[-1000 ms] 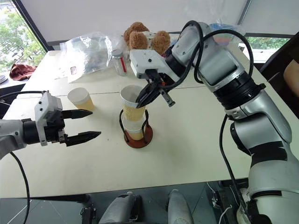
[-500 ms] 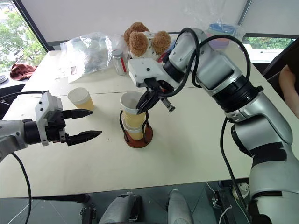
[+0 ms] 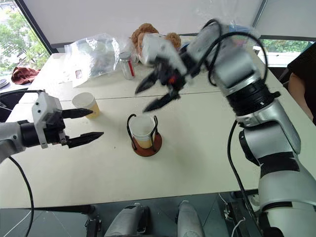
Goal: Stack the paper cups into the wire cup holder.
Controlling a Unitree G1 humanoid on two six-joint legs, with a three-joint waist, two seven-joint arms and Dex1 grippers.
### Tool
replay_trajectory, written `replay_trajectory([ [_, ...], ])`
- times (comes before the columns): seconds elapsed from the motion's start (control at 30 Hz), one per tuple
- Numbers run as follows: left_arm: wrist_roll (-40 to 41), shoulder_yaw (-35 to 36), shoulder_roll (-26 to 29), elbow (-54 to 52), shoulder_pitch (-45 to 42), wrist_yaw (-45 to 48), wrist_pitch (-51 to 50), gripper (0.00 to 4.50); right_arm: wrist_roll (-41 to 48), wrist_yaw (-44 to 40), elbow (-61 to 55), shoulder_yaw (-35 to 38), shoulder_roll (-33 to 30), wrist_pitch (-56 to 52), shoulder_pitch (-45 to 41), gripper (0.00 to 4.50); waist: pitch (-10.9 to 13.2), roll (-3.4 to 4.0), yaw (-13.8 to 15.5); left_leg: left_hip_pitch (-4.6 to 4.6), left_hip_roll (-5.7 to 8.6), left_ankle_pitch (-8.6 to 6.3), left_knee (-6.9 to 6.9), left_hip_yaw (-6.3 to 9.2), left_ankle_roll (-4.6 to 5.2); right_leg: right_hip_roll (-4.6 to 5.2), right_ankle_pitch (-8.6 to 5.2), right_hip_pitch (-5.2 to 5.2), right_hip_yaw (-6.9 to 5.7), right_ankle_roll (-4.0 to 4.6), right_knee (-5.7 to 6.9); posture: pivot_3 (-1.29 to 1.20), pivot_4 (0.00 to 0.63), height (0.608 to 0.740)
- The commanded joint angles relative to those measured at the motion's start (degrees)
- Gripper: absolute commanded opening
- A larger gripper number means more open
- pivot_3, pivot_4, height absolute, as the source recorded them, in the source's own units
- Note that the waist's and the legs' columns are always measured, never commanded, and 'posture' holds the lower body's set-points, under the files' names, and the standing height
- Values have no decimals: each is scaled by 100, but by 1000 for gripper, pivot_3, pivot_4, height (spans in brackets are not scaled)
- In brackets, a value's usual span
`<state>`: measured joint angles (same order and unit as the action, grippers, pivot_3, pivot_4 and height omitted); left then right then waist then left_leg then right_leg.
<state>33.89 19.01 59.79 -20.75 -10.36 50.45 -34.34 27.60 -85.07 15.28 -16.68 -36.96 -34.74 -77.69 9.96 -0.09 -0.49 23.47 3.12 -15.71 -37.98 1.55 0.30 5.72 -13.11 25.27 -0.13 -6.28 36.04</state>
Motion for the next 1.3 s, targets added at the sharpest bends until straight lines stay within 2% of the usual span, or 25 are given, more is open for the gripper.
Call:
replay_trajectory([
  [0.03, -841, 292, 229, 1143, -432, -94, 1052, 4500, 1283, 915, -576, 1510, 73, -1353, 369, 2851, -1, -1, -3, 0, 0, -1, 0, 2, 1, 0, 0, -1, -2, 0, -1, 0, 150, 740],
  [0.1, -926, 284, 337, 1588, -475, 268, 1369, 4500, 1422, 1429, -1106, 1788, 131, -1642, 825, 2851, -5, -1, -21, 0, -1, -5, 3, 2, 8, 11, 0, -2, -3, 0, -1, 0, 150, 740],
  [0.23, -1162, 152, 483, 2385, -703, 750, 1935, 4500, 1386, 2000, -2029, 1881, 46, -1784, 1741, 2851, -3, -1, -33, 0, 0, -12, 4, -9, 20, 17, 1, 3, -3, -1, -1, 0, 150, 740],
  [0.3, -1333, -143, 537, 2903, -993, 1125, 2283, 4500, 1258, 2064, -2503, 1812, -164, -1691, 2402, 2851, -2, 0, -28, 2, 0, -12, 4, -16, 22, 17, 1, 7, -2, -1, 0, 0, 150, 740],
  [0.4, -1753, -820, 467, 3808, -1899, 1591, 2840, 4500, 1176, 2271, -2757, 1880, -292, -1610, 3035, 2851, -5, -9, 38, 2, 3, -15, -1, -12, 28, 13, 1, -3, -12, -2, 2, 0, 150, 740],
  [0.6, -2549, -1822, 162, 5759, -3490, 2468, 3738, 4500, 1171, 2638, -2980, 1923, -288, -1547, 3451, 2851, -5, -13, 45, -3, 7, -18, -28, -37, 41, 11, 3, -11, -15, -5, 9, 0, 150, 740],
  [0.8, -3304, -2525, -482, 7464, -4872, 2908, 4460, 4500, 1318, 2985, -3106, 2124, -310, -1674, 3626, 2851, -4, -24, 7, -1, 2, -19, -28, -33, 44, -7, 2, -17, -20, -7, 17, 0, 150, 740],
  [1.07, -4137, -3049, -1114, 8808, -5612, 2824, 5186, 4500, 1531, 3379, -3331, 2361, -361, -1866, 3788, 2851, 0, -34, -51, 0, -2, -30, -29, -41, 63, -6, 0, -15, -20, -10, 13, 0, 150, 740],
  [1.17, -4468, -3232, -1240, 9076, -5685, 2647, 5372, 3734, 1567, 3525, -3402, 2431, -381, -1909, 3833, 2903, 1, -35, -45, 0, -4, -30, -29, -43, 64, -6, 0, -13, -20, -10, 13, 0, 150, 740],
  [1.2, -4518, -3239, -1275, 9141, -5709, 2607, 5385, 3073, 1576, 3564, -3422, 2446, -384, -1919, 3845, 2903, 1, -37, -36, -1, -4, -30, -29, -44, 64, -7, 0, -14, -20, -10, 13, 0, 150, 740],
  [1.23, -4555, -3234, -1299, 9192, -5729, 2597, 5398, 2753, 1591, 3599, -3438, 2463, -383, -1933, 3853, 2903, 1, -38, -32, 0, -5, -30, -30, -43, 64, -6, 0, -14, -20, -10, 13, 0, 150, 740],
  [1.3, -4620, -3222, -1318, 9253, -5757, 2574, 5444, 1680, 1622, 3652, -3460, 2487, -392, -1950, 3867, 2903, 1, -39, -28, 0, -5, -30, -32, -43, 64, -6, 0, -15, -20, -10, 13, 0, 150, 740],
])
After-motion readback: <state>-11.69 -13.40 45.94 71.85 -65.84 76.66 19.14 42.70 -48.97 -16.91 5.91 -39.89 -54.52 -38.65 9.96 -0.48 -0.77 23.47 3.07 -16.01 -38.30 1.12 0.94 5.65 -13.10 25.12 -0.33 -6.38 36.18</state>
